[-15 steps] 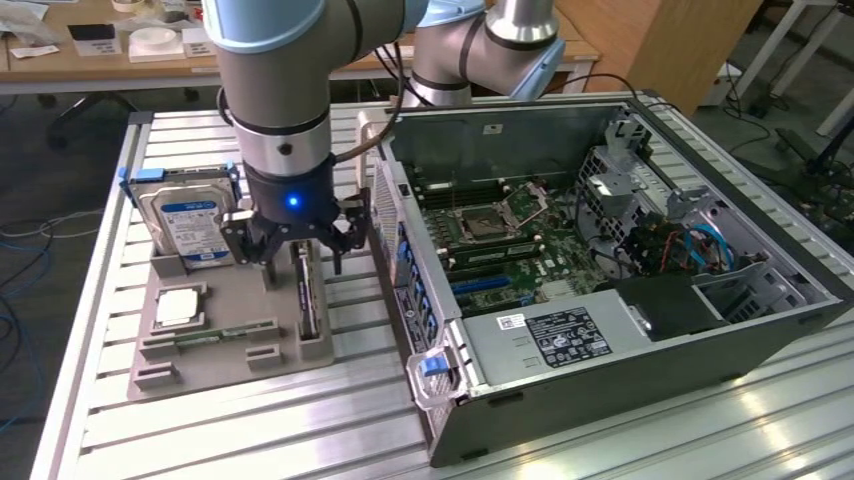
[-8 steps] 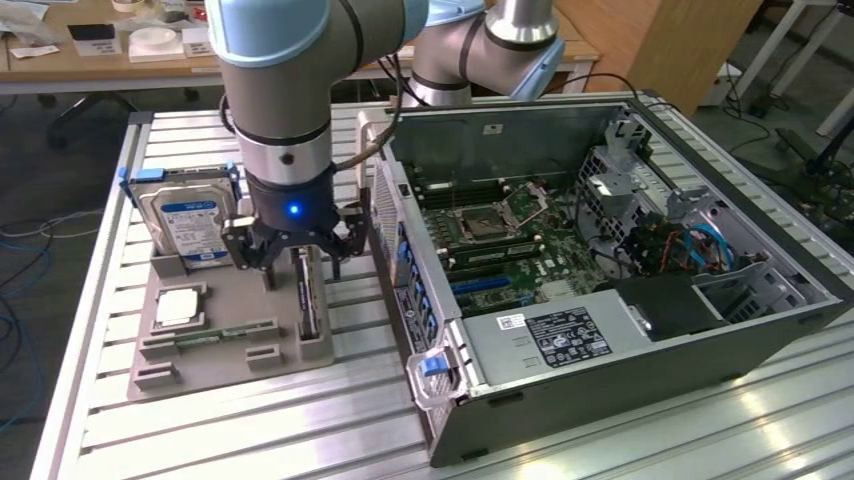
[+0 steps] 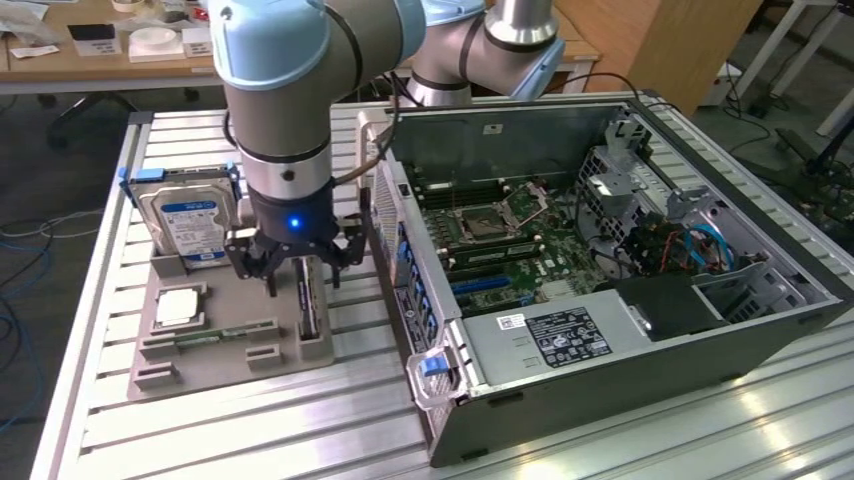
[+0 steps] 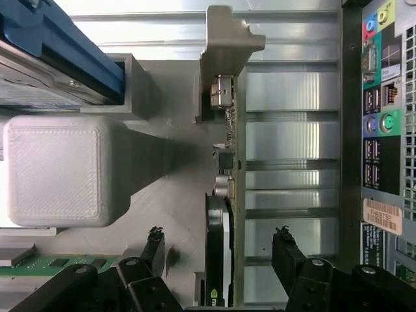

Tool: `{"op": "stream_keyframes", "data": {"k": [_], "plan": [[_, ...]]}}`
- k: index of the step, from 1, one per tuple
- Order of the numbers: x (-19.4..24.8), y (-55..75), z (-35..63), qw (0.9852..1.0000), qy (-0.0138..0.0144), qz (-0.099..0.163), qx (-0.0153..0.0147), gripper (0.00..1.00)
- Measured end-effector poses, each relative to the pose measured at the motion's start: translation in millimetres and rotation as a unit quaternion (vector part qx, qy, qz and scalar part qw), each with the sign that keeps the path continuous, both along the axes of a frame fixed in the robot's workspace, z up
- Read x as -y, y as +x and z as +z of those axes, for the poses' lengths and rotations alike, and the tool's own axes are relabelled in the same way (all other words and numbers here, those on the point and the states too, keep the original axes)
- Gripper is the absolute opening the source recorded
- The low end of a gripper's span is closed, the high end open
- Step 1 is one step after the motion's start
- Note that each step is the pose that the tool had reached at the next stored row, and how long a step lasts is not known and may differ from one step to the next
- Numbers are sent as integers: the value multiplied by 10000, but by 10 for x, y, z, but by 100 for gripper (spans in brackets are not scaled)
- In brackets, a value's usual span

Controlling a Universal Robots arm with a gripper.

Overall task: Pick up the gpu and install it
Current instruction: 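Pick up the gpu and move the gpu toward the slot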

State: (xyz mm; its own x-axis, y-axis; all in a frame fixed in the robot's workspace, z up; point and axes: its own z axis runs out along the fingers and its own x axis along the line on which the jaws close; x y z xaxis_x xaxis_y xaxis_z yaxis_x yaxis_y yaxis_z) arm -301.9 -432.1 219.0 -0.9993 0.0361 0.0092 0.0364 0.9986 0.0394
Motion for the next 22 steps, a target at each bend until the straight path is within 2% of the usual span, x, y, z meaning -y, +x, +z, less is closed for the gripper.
{"op": "stream_keyframes", "data": {"k": [2, 11, 12, 16, 17, 22], "plan": [[-1, -2, -35, 10000, 1, -1, -5, 76], [-1, -3, -36, 10000, -1, -1, -6, 75], [-1, -3, -37, 10000, 0, -1, -6, 68], [-1, -2, -41, 10000, 0, -1, -5, 67], [-1, -2, -42, 10000, 0, -1, -5, 60], [-1, -2, -42, 10000, 0, -1, -6, 58]]}}
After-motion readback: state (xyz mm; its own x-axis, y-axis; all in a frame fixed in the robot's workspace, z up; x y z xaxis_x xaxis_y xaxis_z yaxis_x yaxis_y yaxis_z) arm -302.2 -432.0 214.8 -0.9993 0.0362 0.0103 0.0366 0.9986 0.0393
